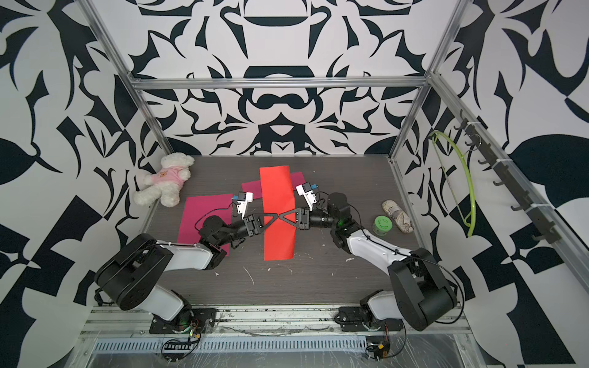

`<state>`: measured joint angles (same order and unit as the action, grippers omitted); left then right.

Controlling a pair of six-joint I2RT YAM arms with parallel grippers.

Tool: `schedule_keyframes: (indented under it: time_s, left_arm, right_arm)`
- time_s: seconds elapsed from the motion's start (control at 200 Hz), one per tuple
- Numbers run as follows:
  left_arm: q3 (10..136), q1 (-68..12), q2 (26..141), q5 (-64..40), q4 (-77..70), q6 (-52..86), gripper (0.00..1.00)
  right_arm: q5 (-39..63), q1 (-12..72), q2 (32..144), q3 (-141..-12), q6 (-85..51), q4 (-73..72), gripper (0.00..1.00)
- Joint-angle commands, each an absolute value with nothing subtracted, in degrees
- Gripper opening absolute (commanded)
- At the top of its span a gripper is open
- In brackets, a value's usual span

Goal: Fold the rectangular paper in half along the long edge
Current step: Pick up the paper from the center of the board.

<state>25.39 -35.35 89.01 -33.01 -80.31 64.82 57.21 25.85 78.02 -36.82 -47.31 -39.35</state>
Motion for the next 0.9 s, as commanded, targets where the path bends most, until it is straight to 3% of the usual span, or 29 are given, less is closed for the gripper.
schedule_keyframes:
  time_s: [0.0,0.19,0.275,0.375,0.56,0.7,0.84,0.895]
  left_arm:
    - [26.97,-35.16,89.37,-34.44,-82.4,64.73,0.2]
    - [27.15,-35.16,89.45,-34.85,-82.37,65.03,0.18]
    - [27.66,-35.19,89.64,-35.3,-82.35,65.6,0.25]
    - [28.36,-35.16,90.17,-35.66,-82.35,66.09,0.26]
    - [28.48,-35.2,90.09,-35.73,-82.35,66.09,0.16]
    - [27.49,-35.16,89.43,-35.33,-82.36,65.25,0.0]
    - [26.4,-35.16,88.32,-34.68,-82.36,63.58,0.0]
    - [25.9,-35.18,87.69,-33.66,-82.34,62.99,0.0]
  right_arm:
    - [57.89,25.72,76.46,-39.49,-48.23,-43.5,0.0]
    - [57.81,25.84,76.68,-39.29,-48.43,-43.64,0.0]
    - [57.82,25.85,76.77,-39.29,-48.51,-43.71,0.0]
    - [57.82,25.95,76.88,-39.29,-48.58,-43.95,0.0]
    - [57.89,26.08,76.92,-39.21,-48.6,-43.89,0.0]
    - [57.68,26.04,76.77,-39.16,-48.56,-43.53,0.0]
    - [56.08,26.06,76.06,-39.2,-48.44,-42.66,0.0]
    - [55.09,26.08,75.55,-39.16,-48.41,-41.91,0.13]
